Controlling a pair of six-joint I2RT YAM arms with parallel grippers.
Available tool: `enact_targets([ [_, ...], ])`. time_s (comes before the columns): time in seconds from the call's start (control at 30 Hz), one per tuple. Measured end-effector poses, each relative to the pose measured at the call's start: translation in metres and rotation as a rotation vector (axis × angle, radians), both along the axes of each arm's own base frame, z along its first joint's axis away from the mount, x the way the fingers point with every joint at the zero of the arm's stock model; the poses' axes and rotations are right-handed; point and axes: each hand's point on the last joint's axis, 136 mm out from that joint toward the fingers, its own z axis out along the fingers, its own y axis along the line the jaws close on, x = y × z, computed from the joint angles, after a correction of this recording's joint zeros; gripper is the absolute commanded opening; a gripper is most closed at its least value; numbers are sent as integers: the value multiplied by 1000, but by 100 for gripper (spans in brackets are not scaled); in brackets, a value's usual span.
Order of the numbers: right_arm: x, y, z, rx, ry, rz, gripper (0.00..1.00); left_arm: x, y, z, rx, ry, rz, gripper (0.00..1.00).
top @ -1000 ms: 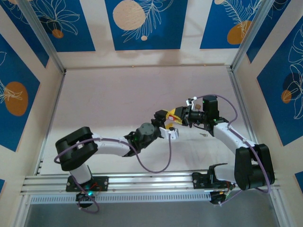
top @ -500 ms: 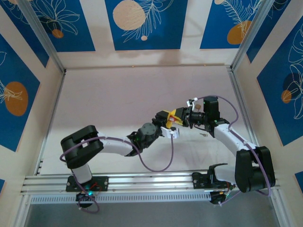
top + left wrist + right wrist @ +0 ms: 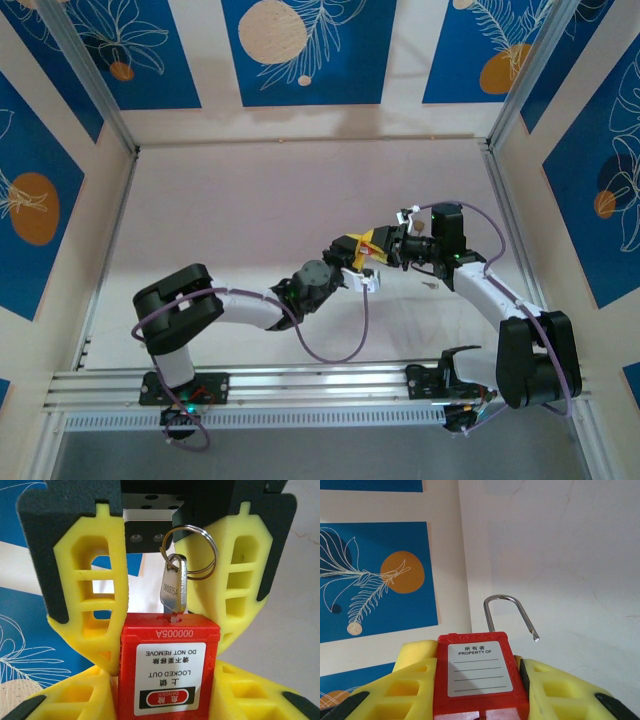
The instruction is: Unlock with the key
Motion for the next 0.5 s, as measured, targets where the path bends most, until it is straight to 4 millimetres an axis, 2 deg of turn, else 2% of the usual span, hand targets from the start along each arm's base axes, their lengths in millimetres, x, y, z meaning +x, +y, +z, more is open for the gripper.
enact_targets([
  [0.1,0,0,0,0,0,0,42,0,0,0,4,-3,0,29],
  [0.2,0,0,0,1,3,0,56,0,0,0,7,-5,-1,29],
  [0.33,-1,-3,-4,-3,26,-7,69,-1,1,4,9,-8,-3,29],
  [0.5,-3,-8,1,3,35,-9,76,-3,3,13,-8,-1,-35,28],
])
